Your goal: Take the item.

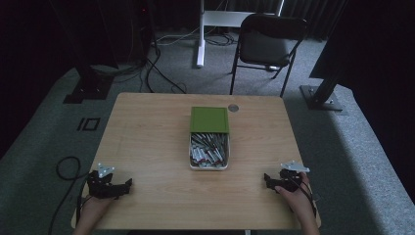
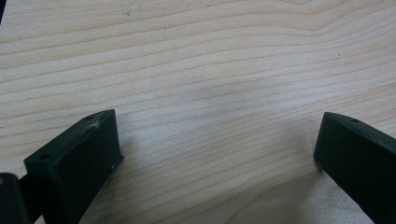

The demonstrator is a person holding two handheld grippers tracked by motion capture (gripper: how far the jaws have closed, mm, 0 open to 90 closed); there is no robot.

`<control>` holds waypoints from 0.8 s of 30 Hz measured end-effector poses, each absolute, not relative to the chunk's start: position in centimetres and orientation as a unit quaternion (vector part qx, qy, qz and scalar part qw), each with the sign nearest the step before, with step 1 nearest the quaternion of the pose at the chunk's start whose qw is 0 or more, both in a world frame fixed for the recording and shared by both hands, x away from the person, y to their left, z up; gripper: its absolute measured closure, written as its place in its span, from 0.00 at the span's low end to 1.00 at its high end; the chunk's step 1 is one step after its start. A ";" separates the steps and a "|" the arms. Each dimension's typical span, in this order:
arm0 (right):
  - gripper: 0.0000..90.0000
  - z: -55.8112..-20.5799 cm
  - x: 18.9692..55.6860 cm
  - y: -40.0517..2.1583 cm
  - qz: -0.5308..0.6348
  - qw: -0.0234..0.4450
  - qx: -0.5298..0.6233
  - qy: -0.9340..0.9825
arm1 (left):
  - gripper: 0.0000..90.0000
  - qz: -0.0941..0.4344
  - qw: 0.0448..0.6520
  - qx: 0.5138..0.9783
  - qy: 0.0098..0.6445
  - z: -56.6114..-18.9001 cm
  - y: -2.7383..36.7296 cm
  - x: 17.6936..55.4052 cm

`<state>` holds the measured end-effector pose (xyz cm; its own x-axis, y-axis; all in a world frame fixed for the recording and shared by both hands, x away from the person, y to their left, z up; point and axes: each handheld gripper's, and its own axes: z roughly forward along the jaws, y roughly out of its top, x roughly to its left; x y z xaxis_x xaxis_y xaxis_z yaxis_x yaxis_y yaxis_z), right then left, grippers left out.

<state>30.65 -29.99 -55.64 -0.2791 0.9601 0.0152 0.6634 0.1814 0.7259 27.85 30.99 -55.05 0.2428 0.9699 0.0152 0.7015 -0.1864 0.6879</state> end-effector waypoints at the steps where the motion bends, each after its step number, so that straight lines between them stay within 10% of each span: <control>1: 0.13 -55.6 30.7 -30.0 0.320 0.232 0.554 0.733 | 0.01 0.233 0.288 0.736 0.567 -55.0 31.0 27.8; 24: 0.13 -55.6 30.6 -30.0 0.319 0.232 0.556 0.732 | 0.01 0.231 0.289 0.739 0.563 -55.0 31.1 27.8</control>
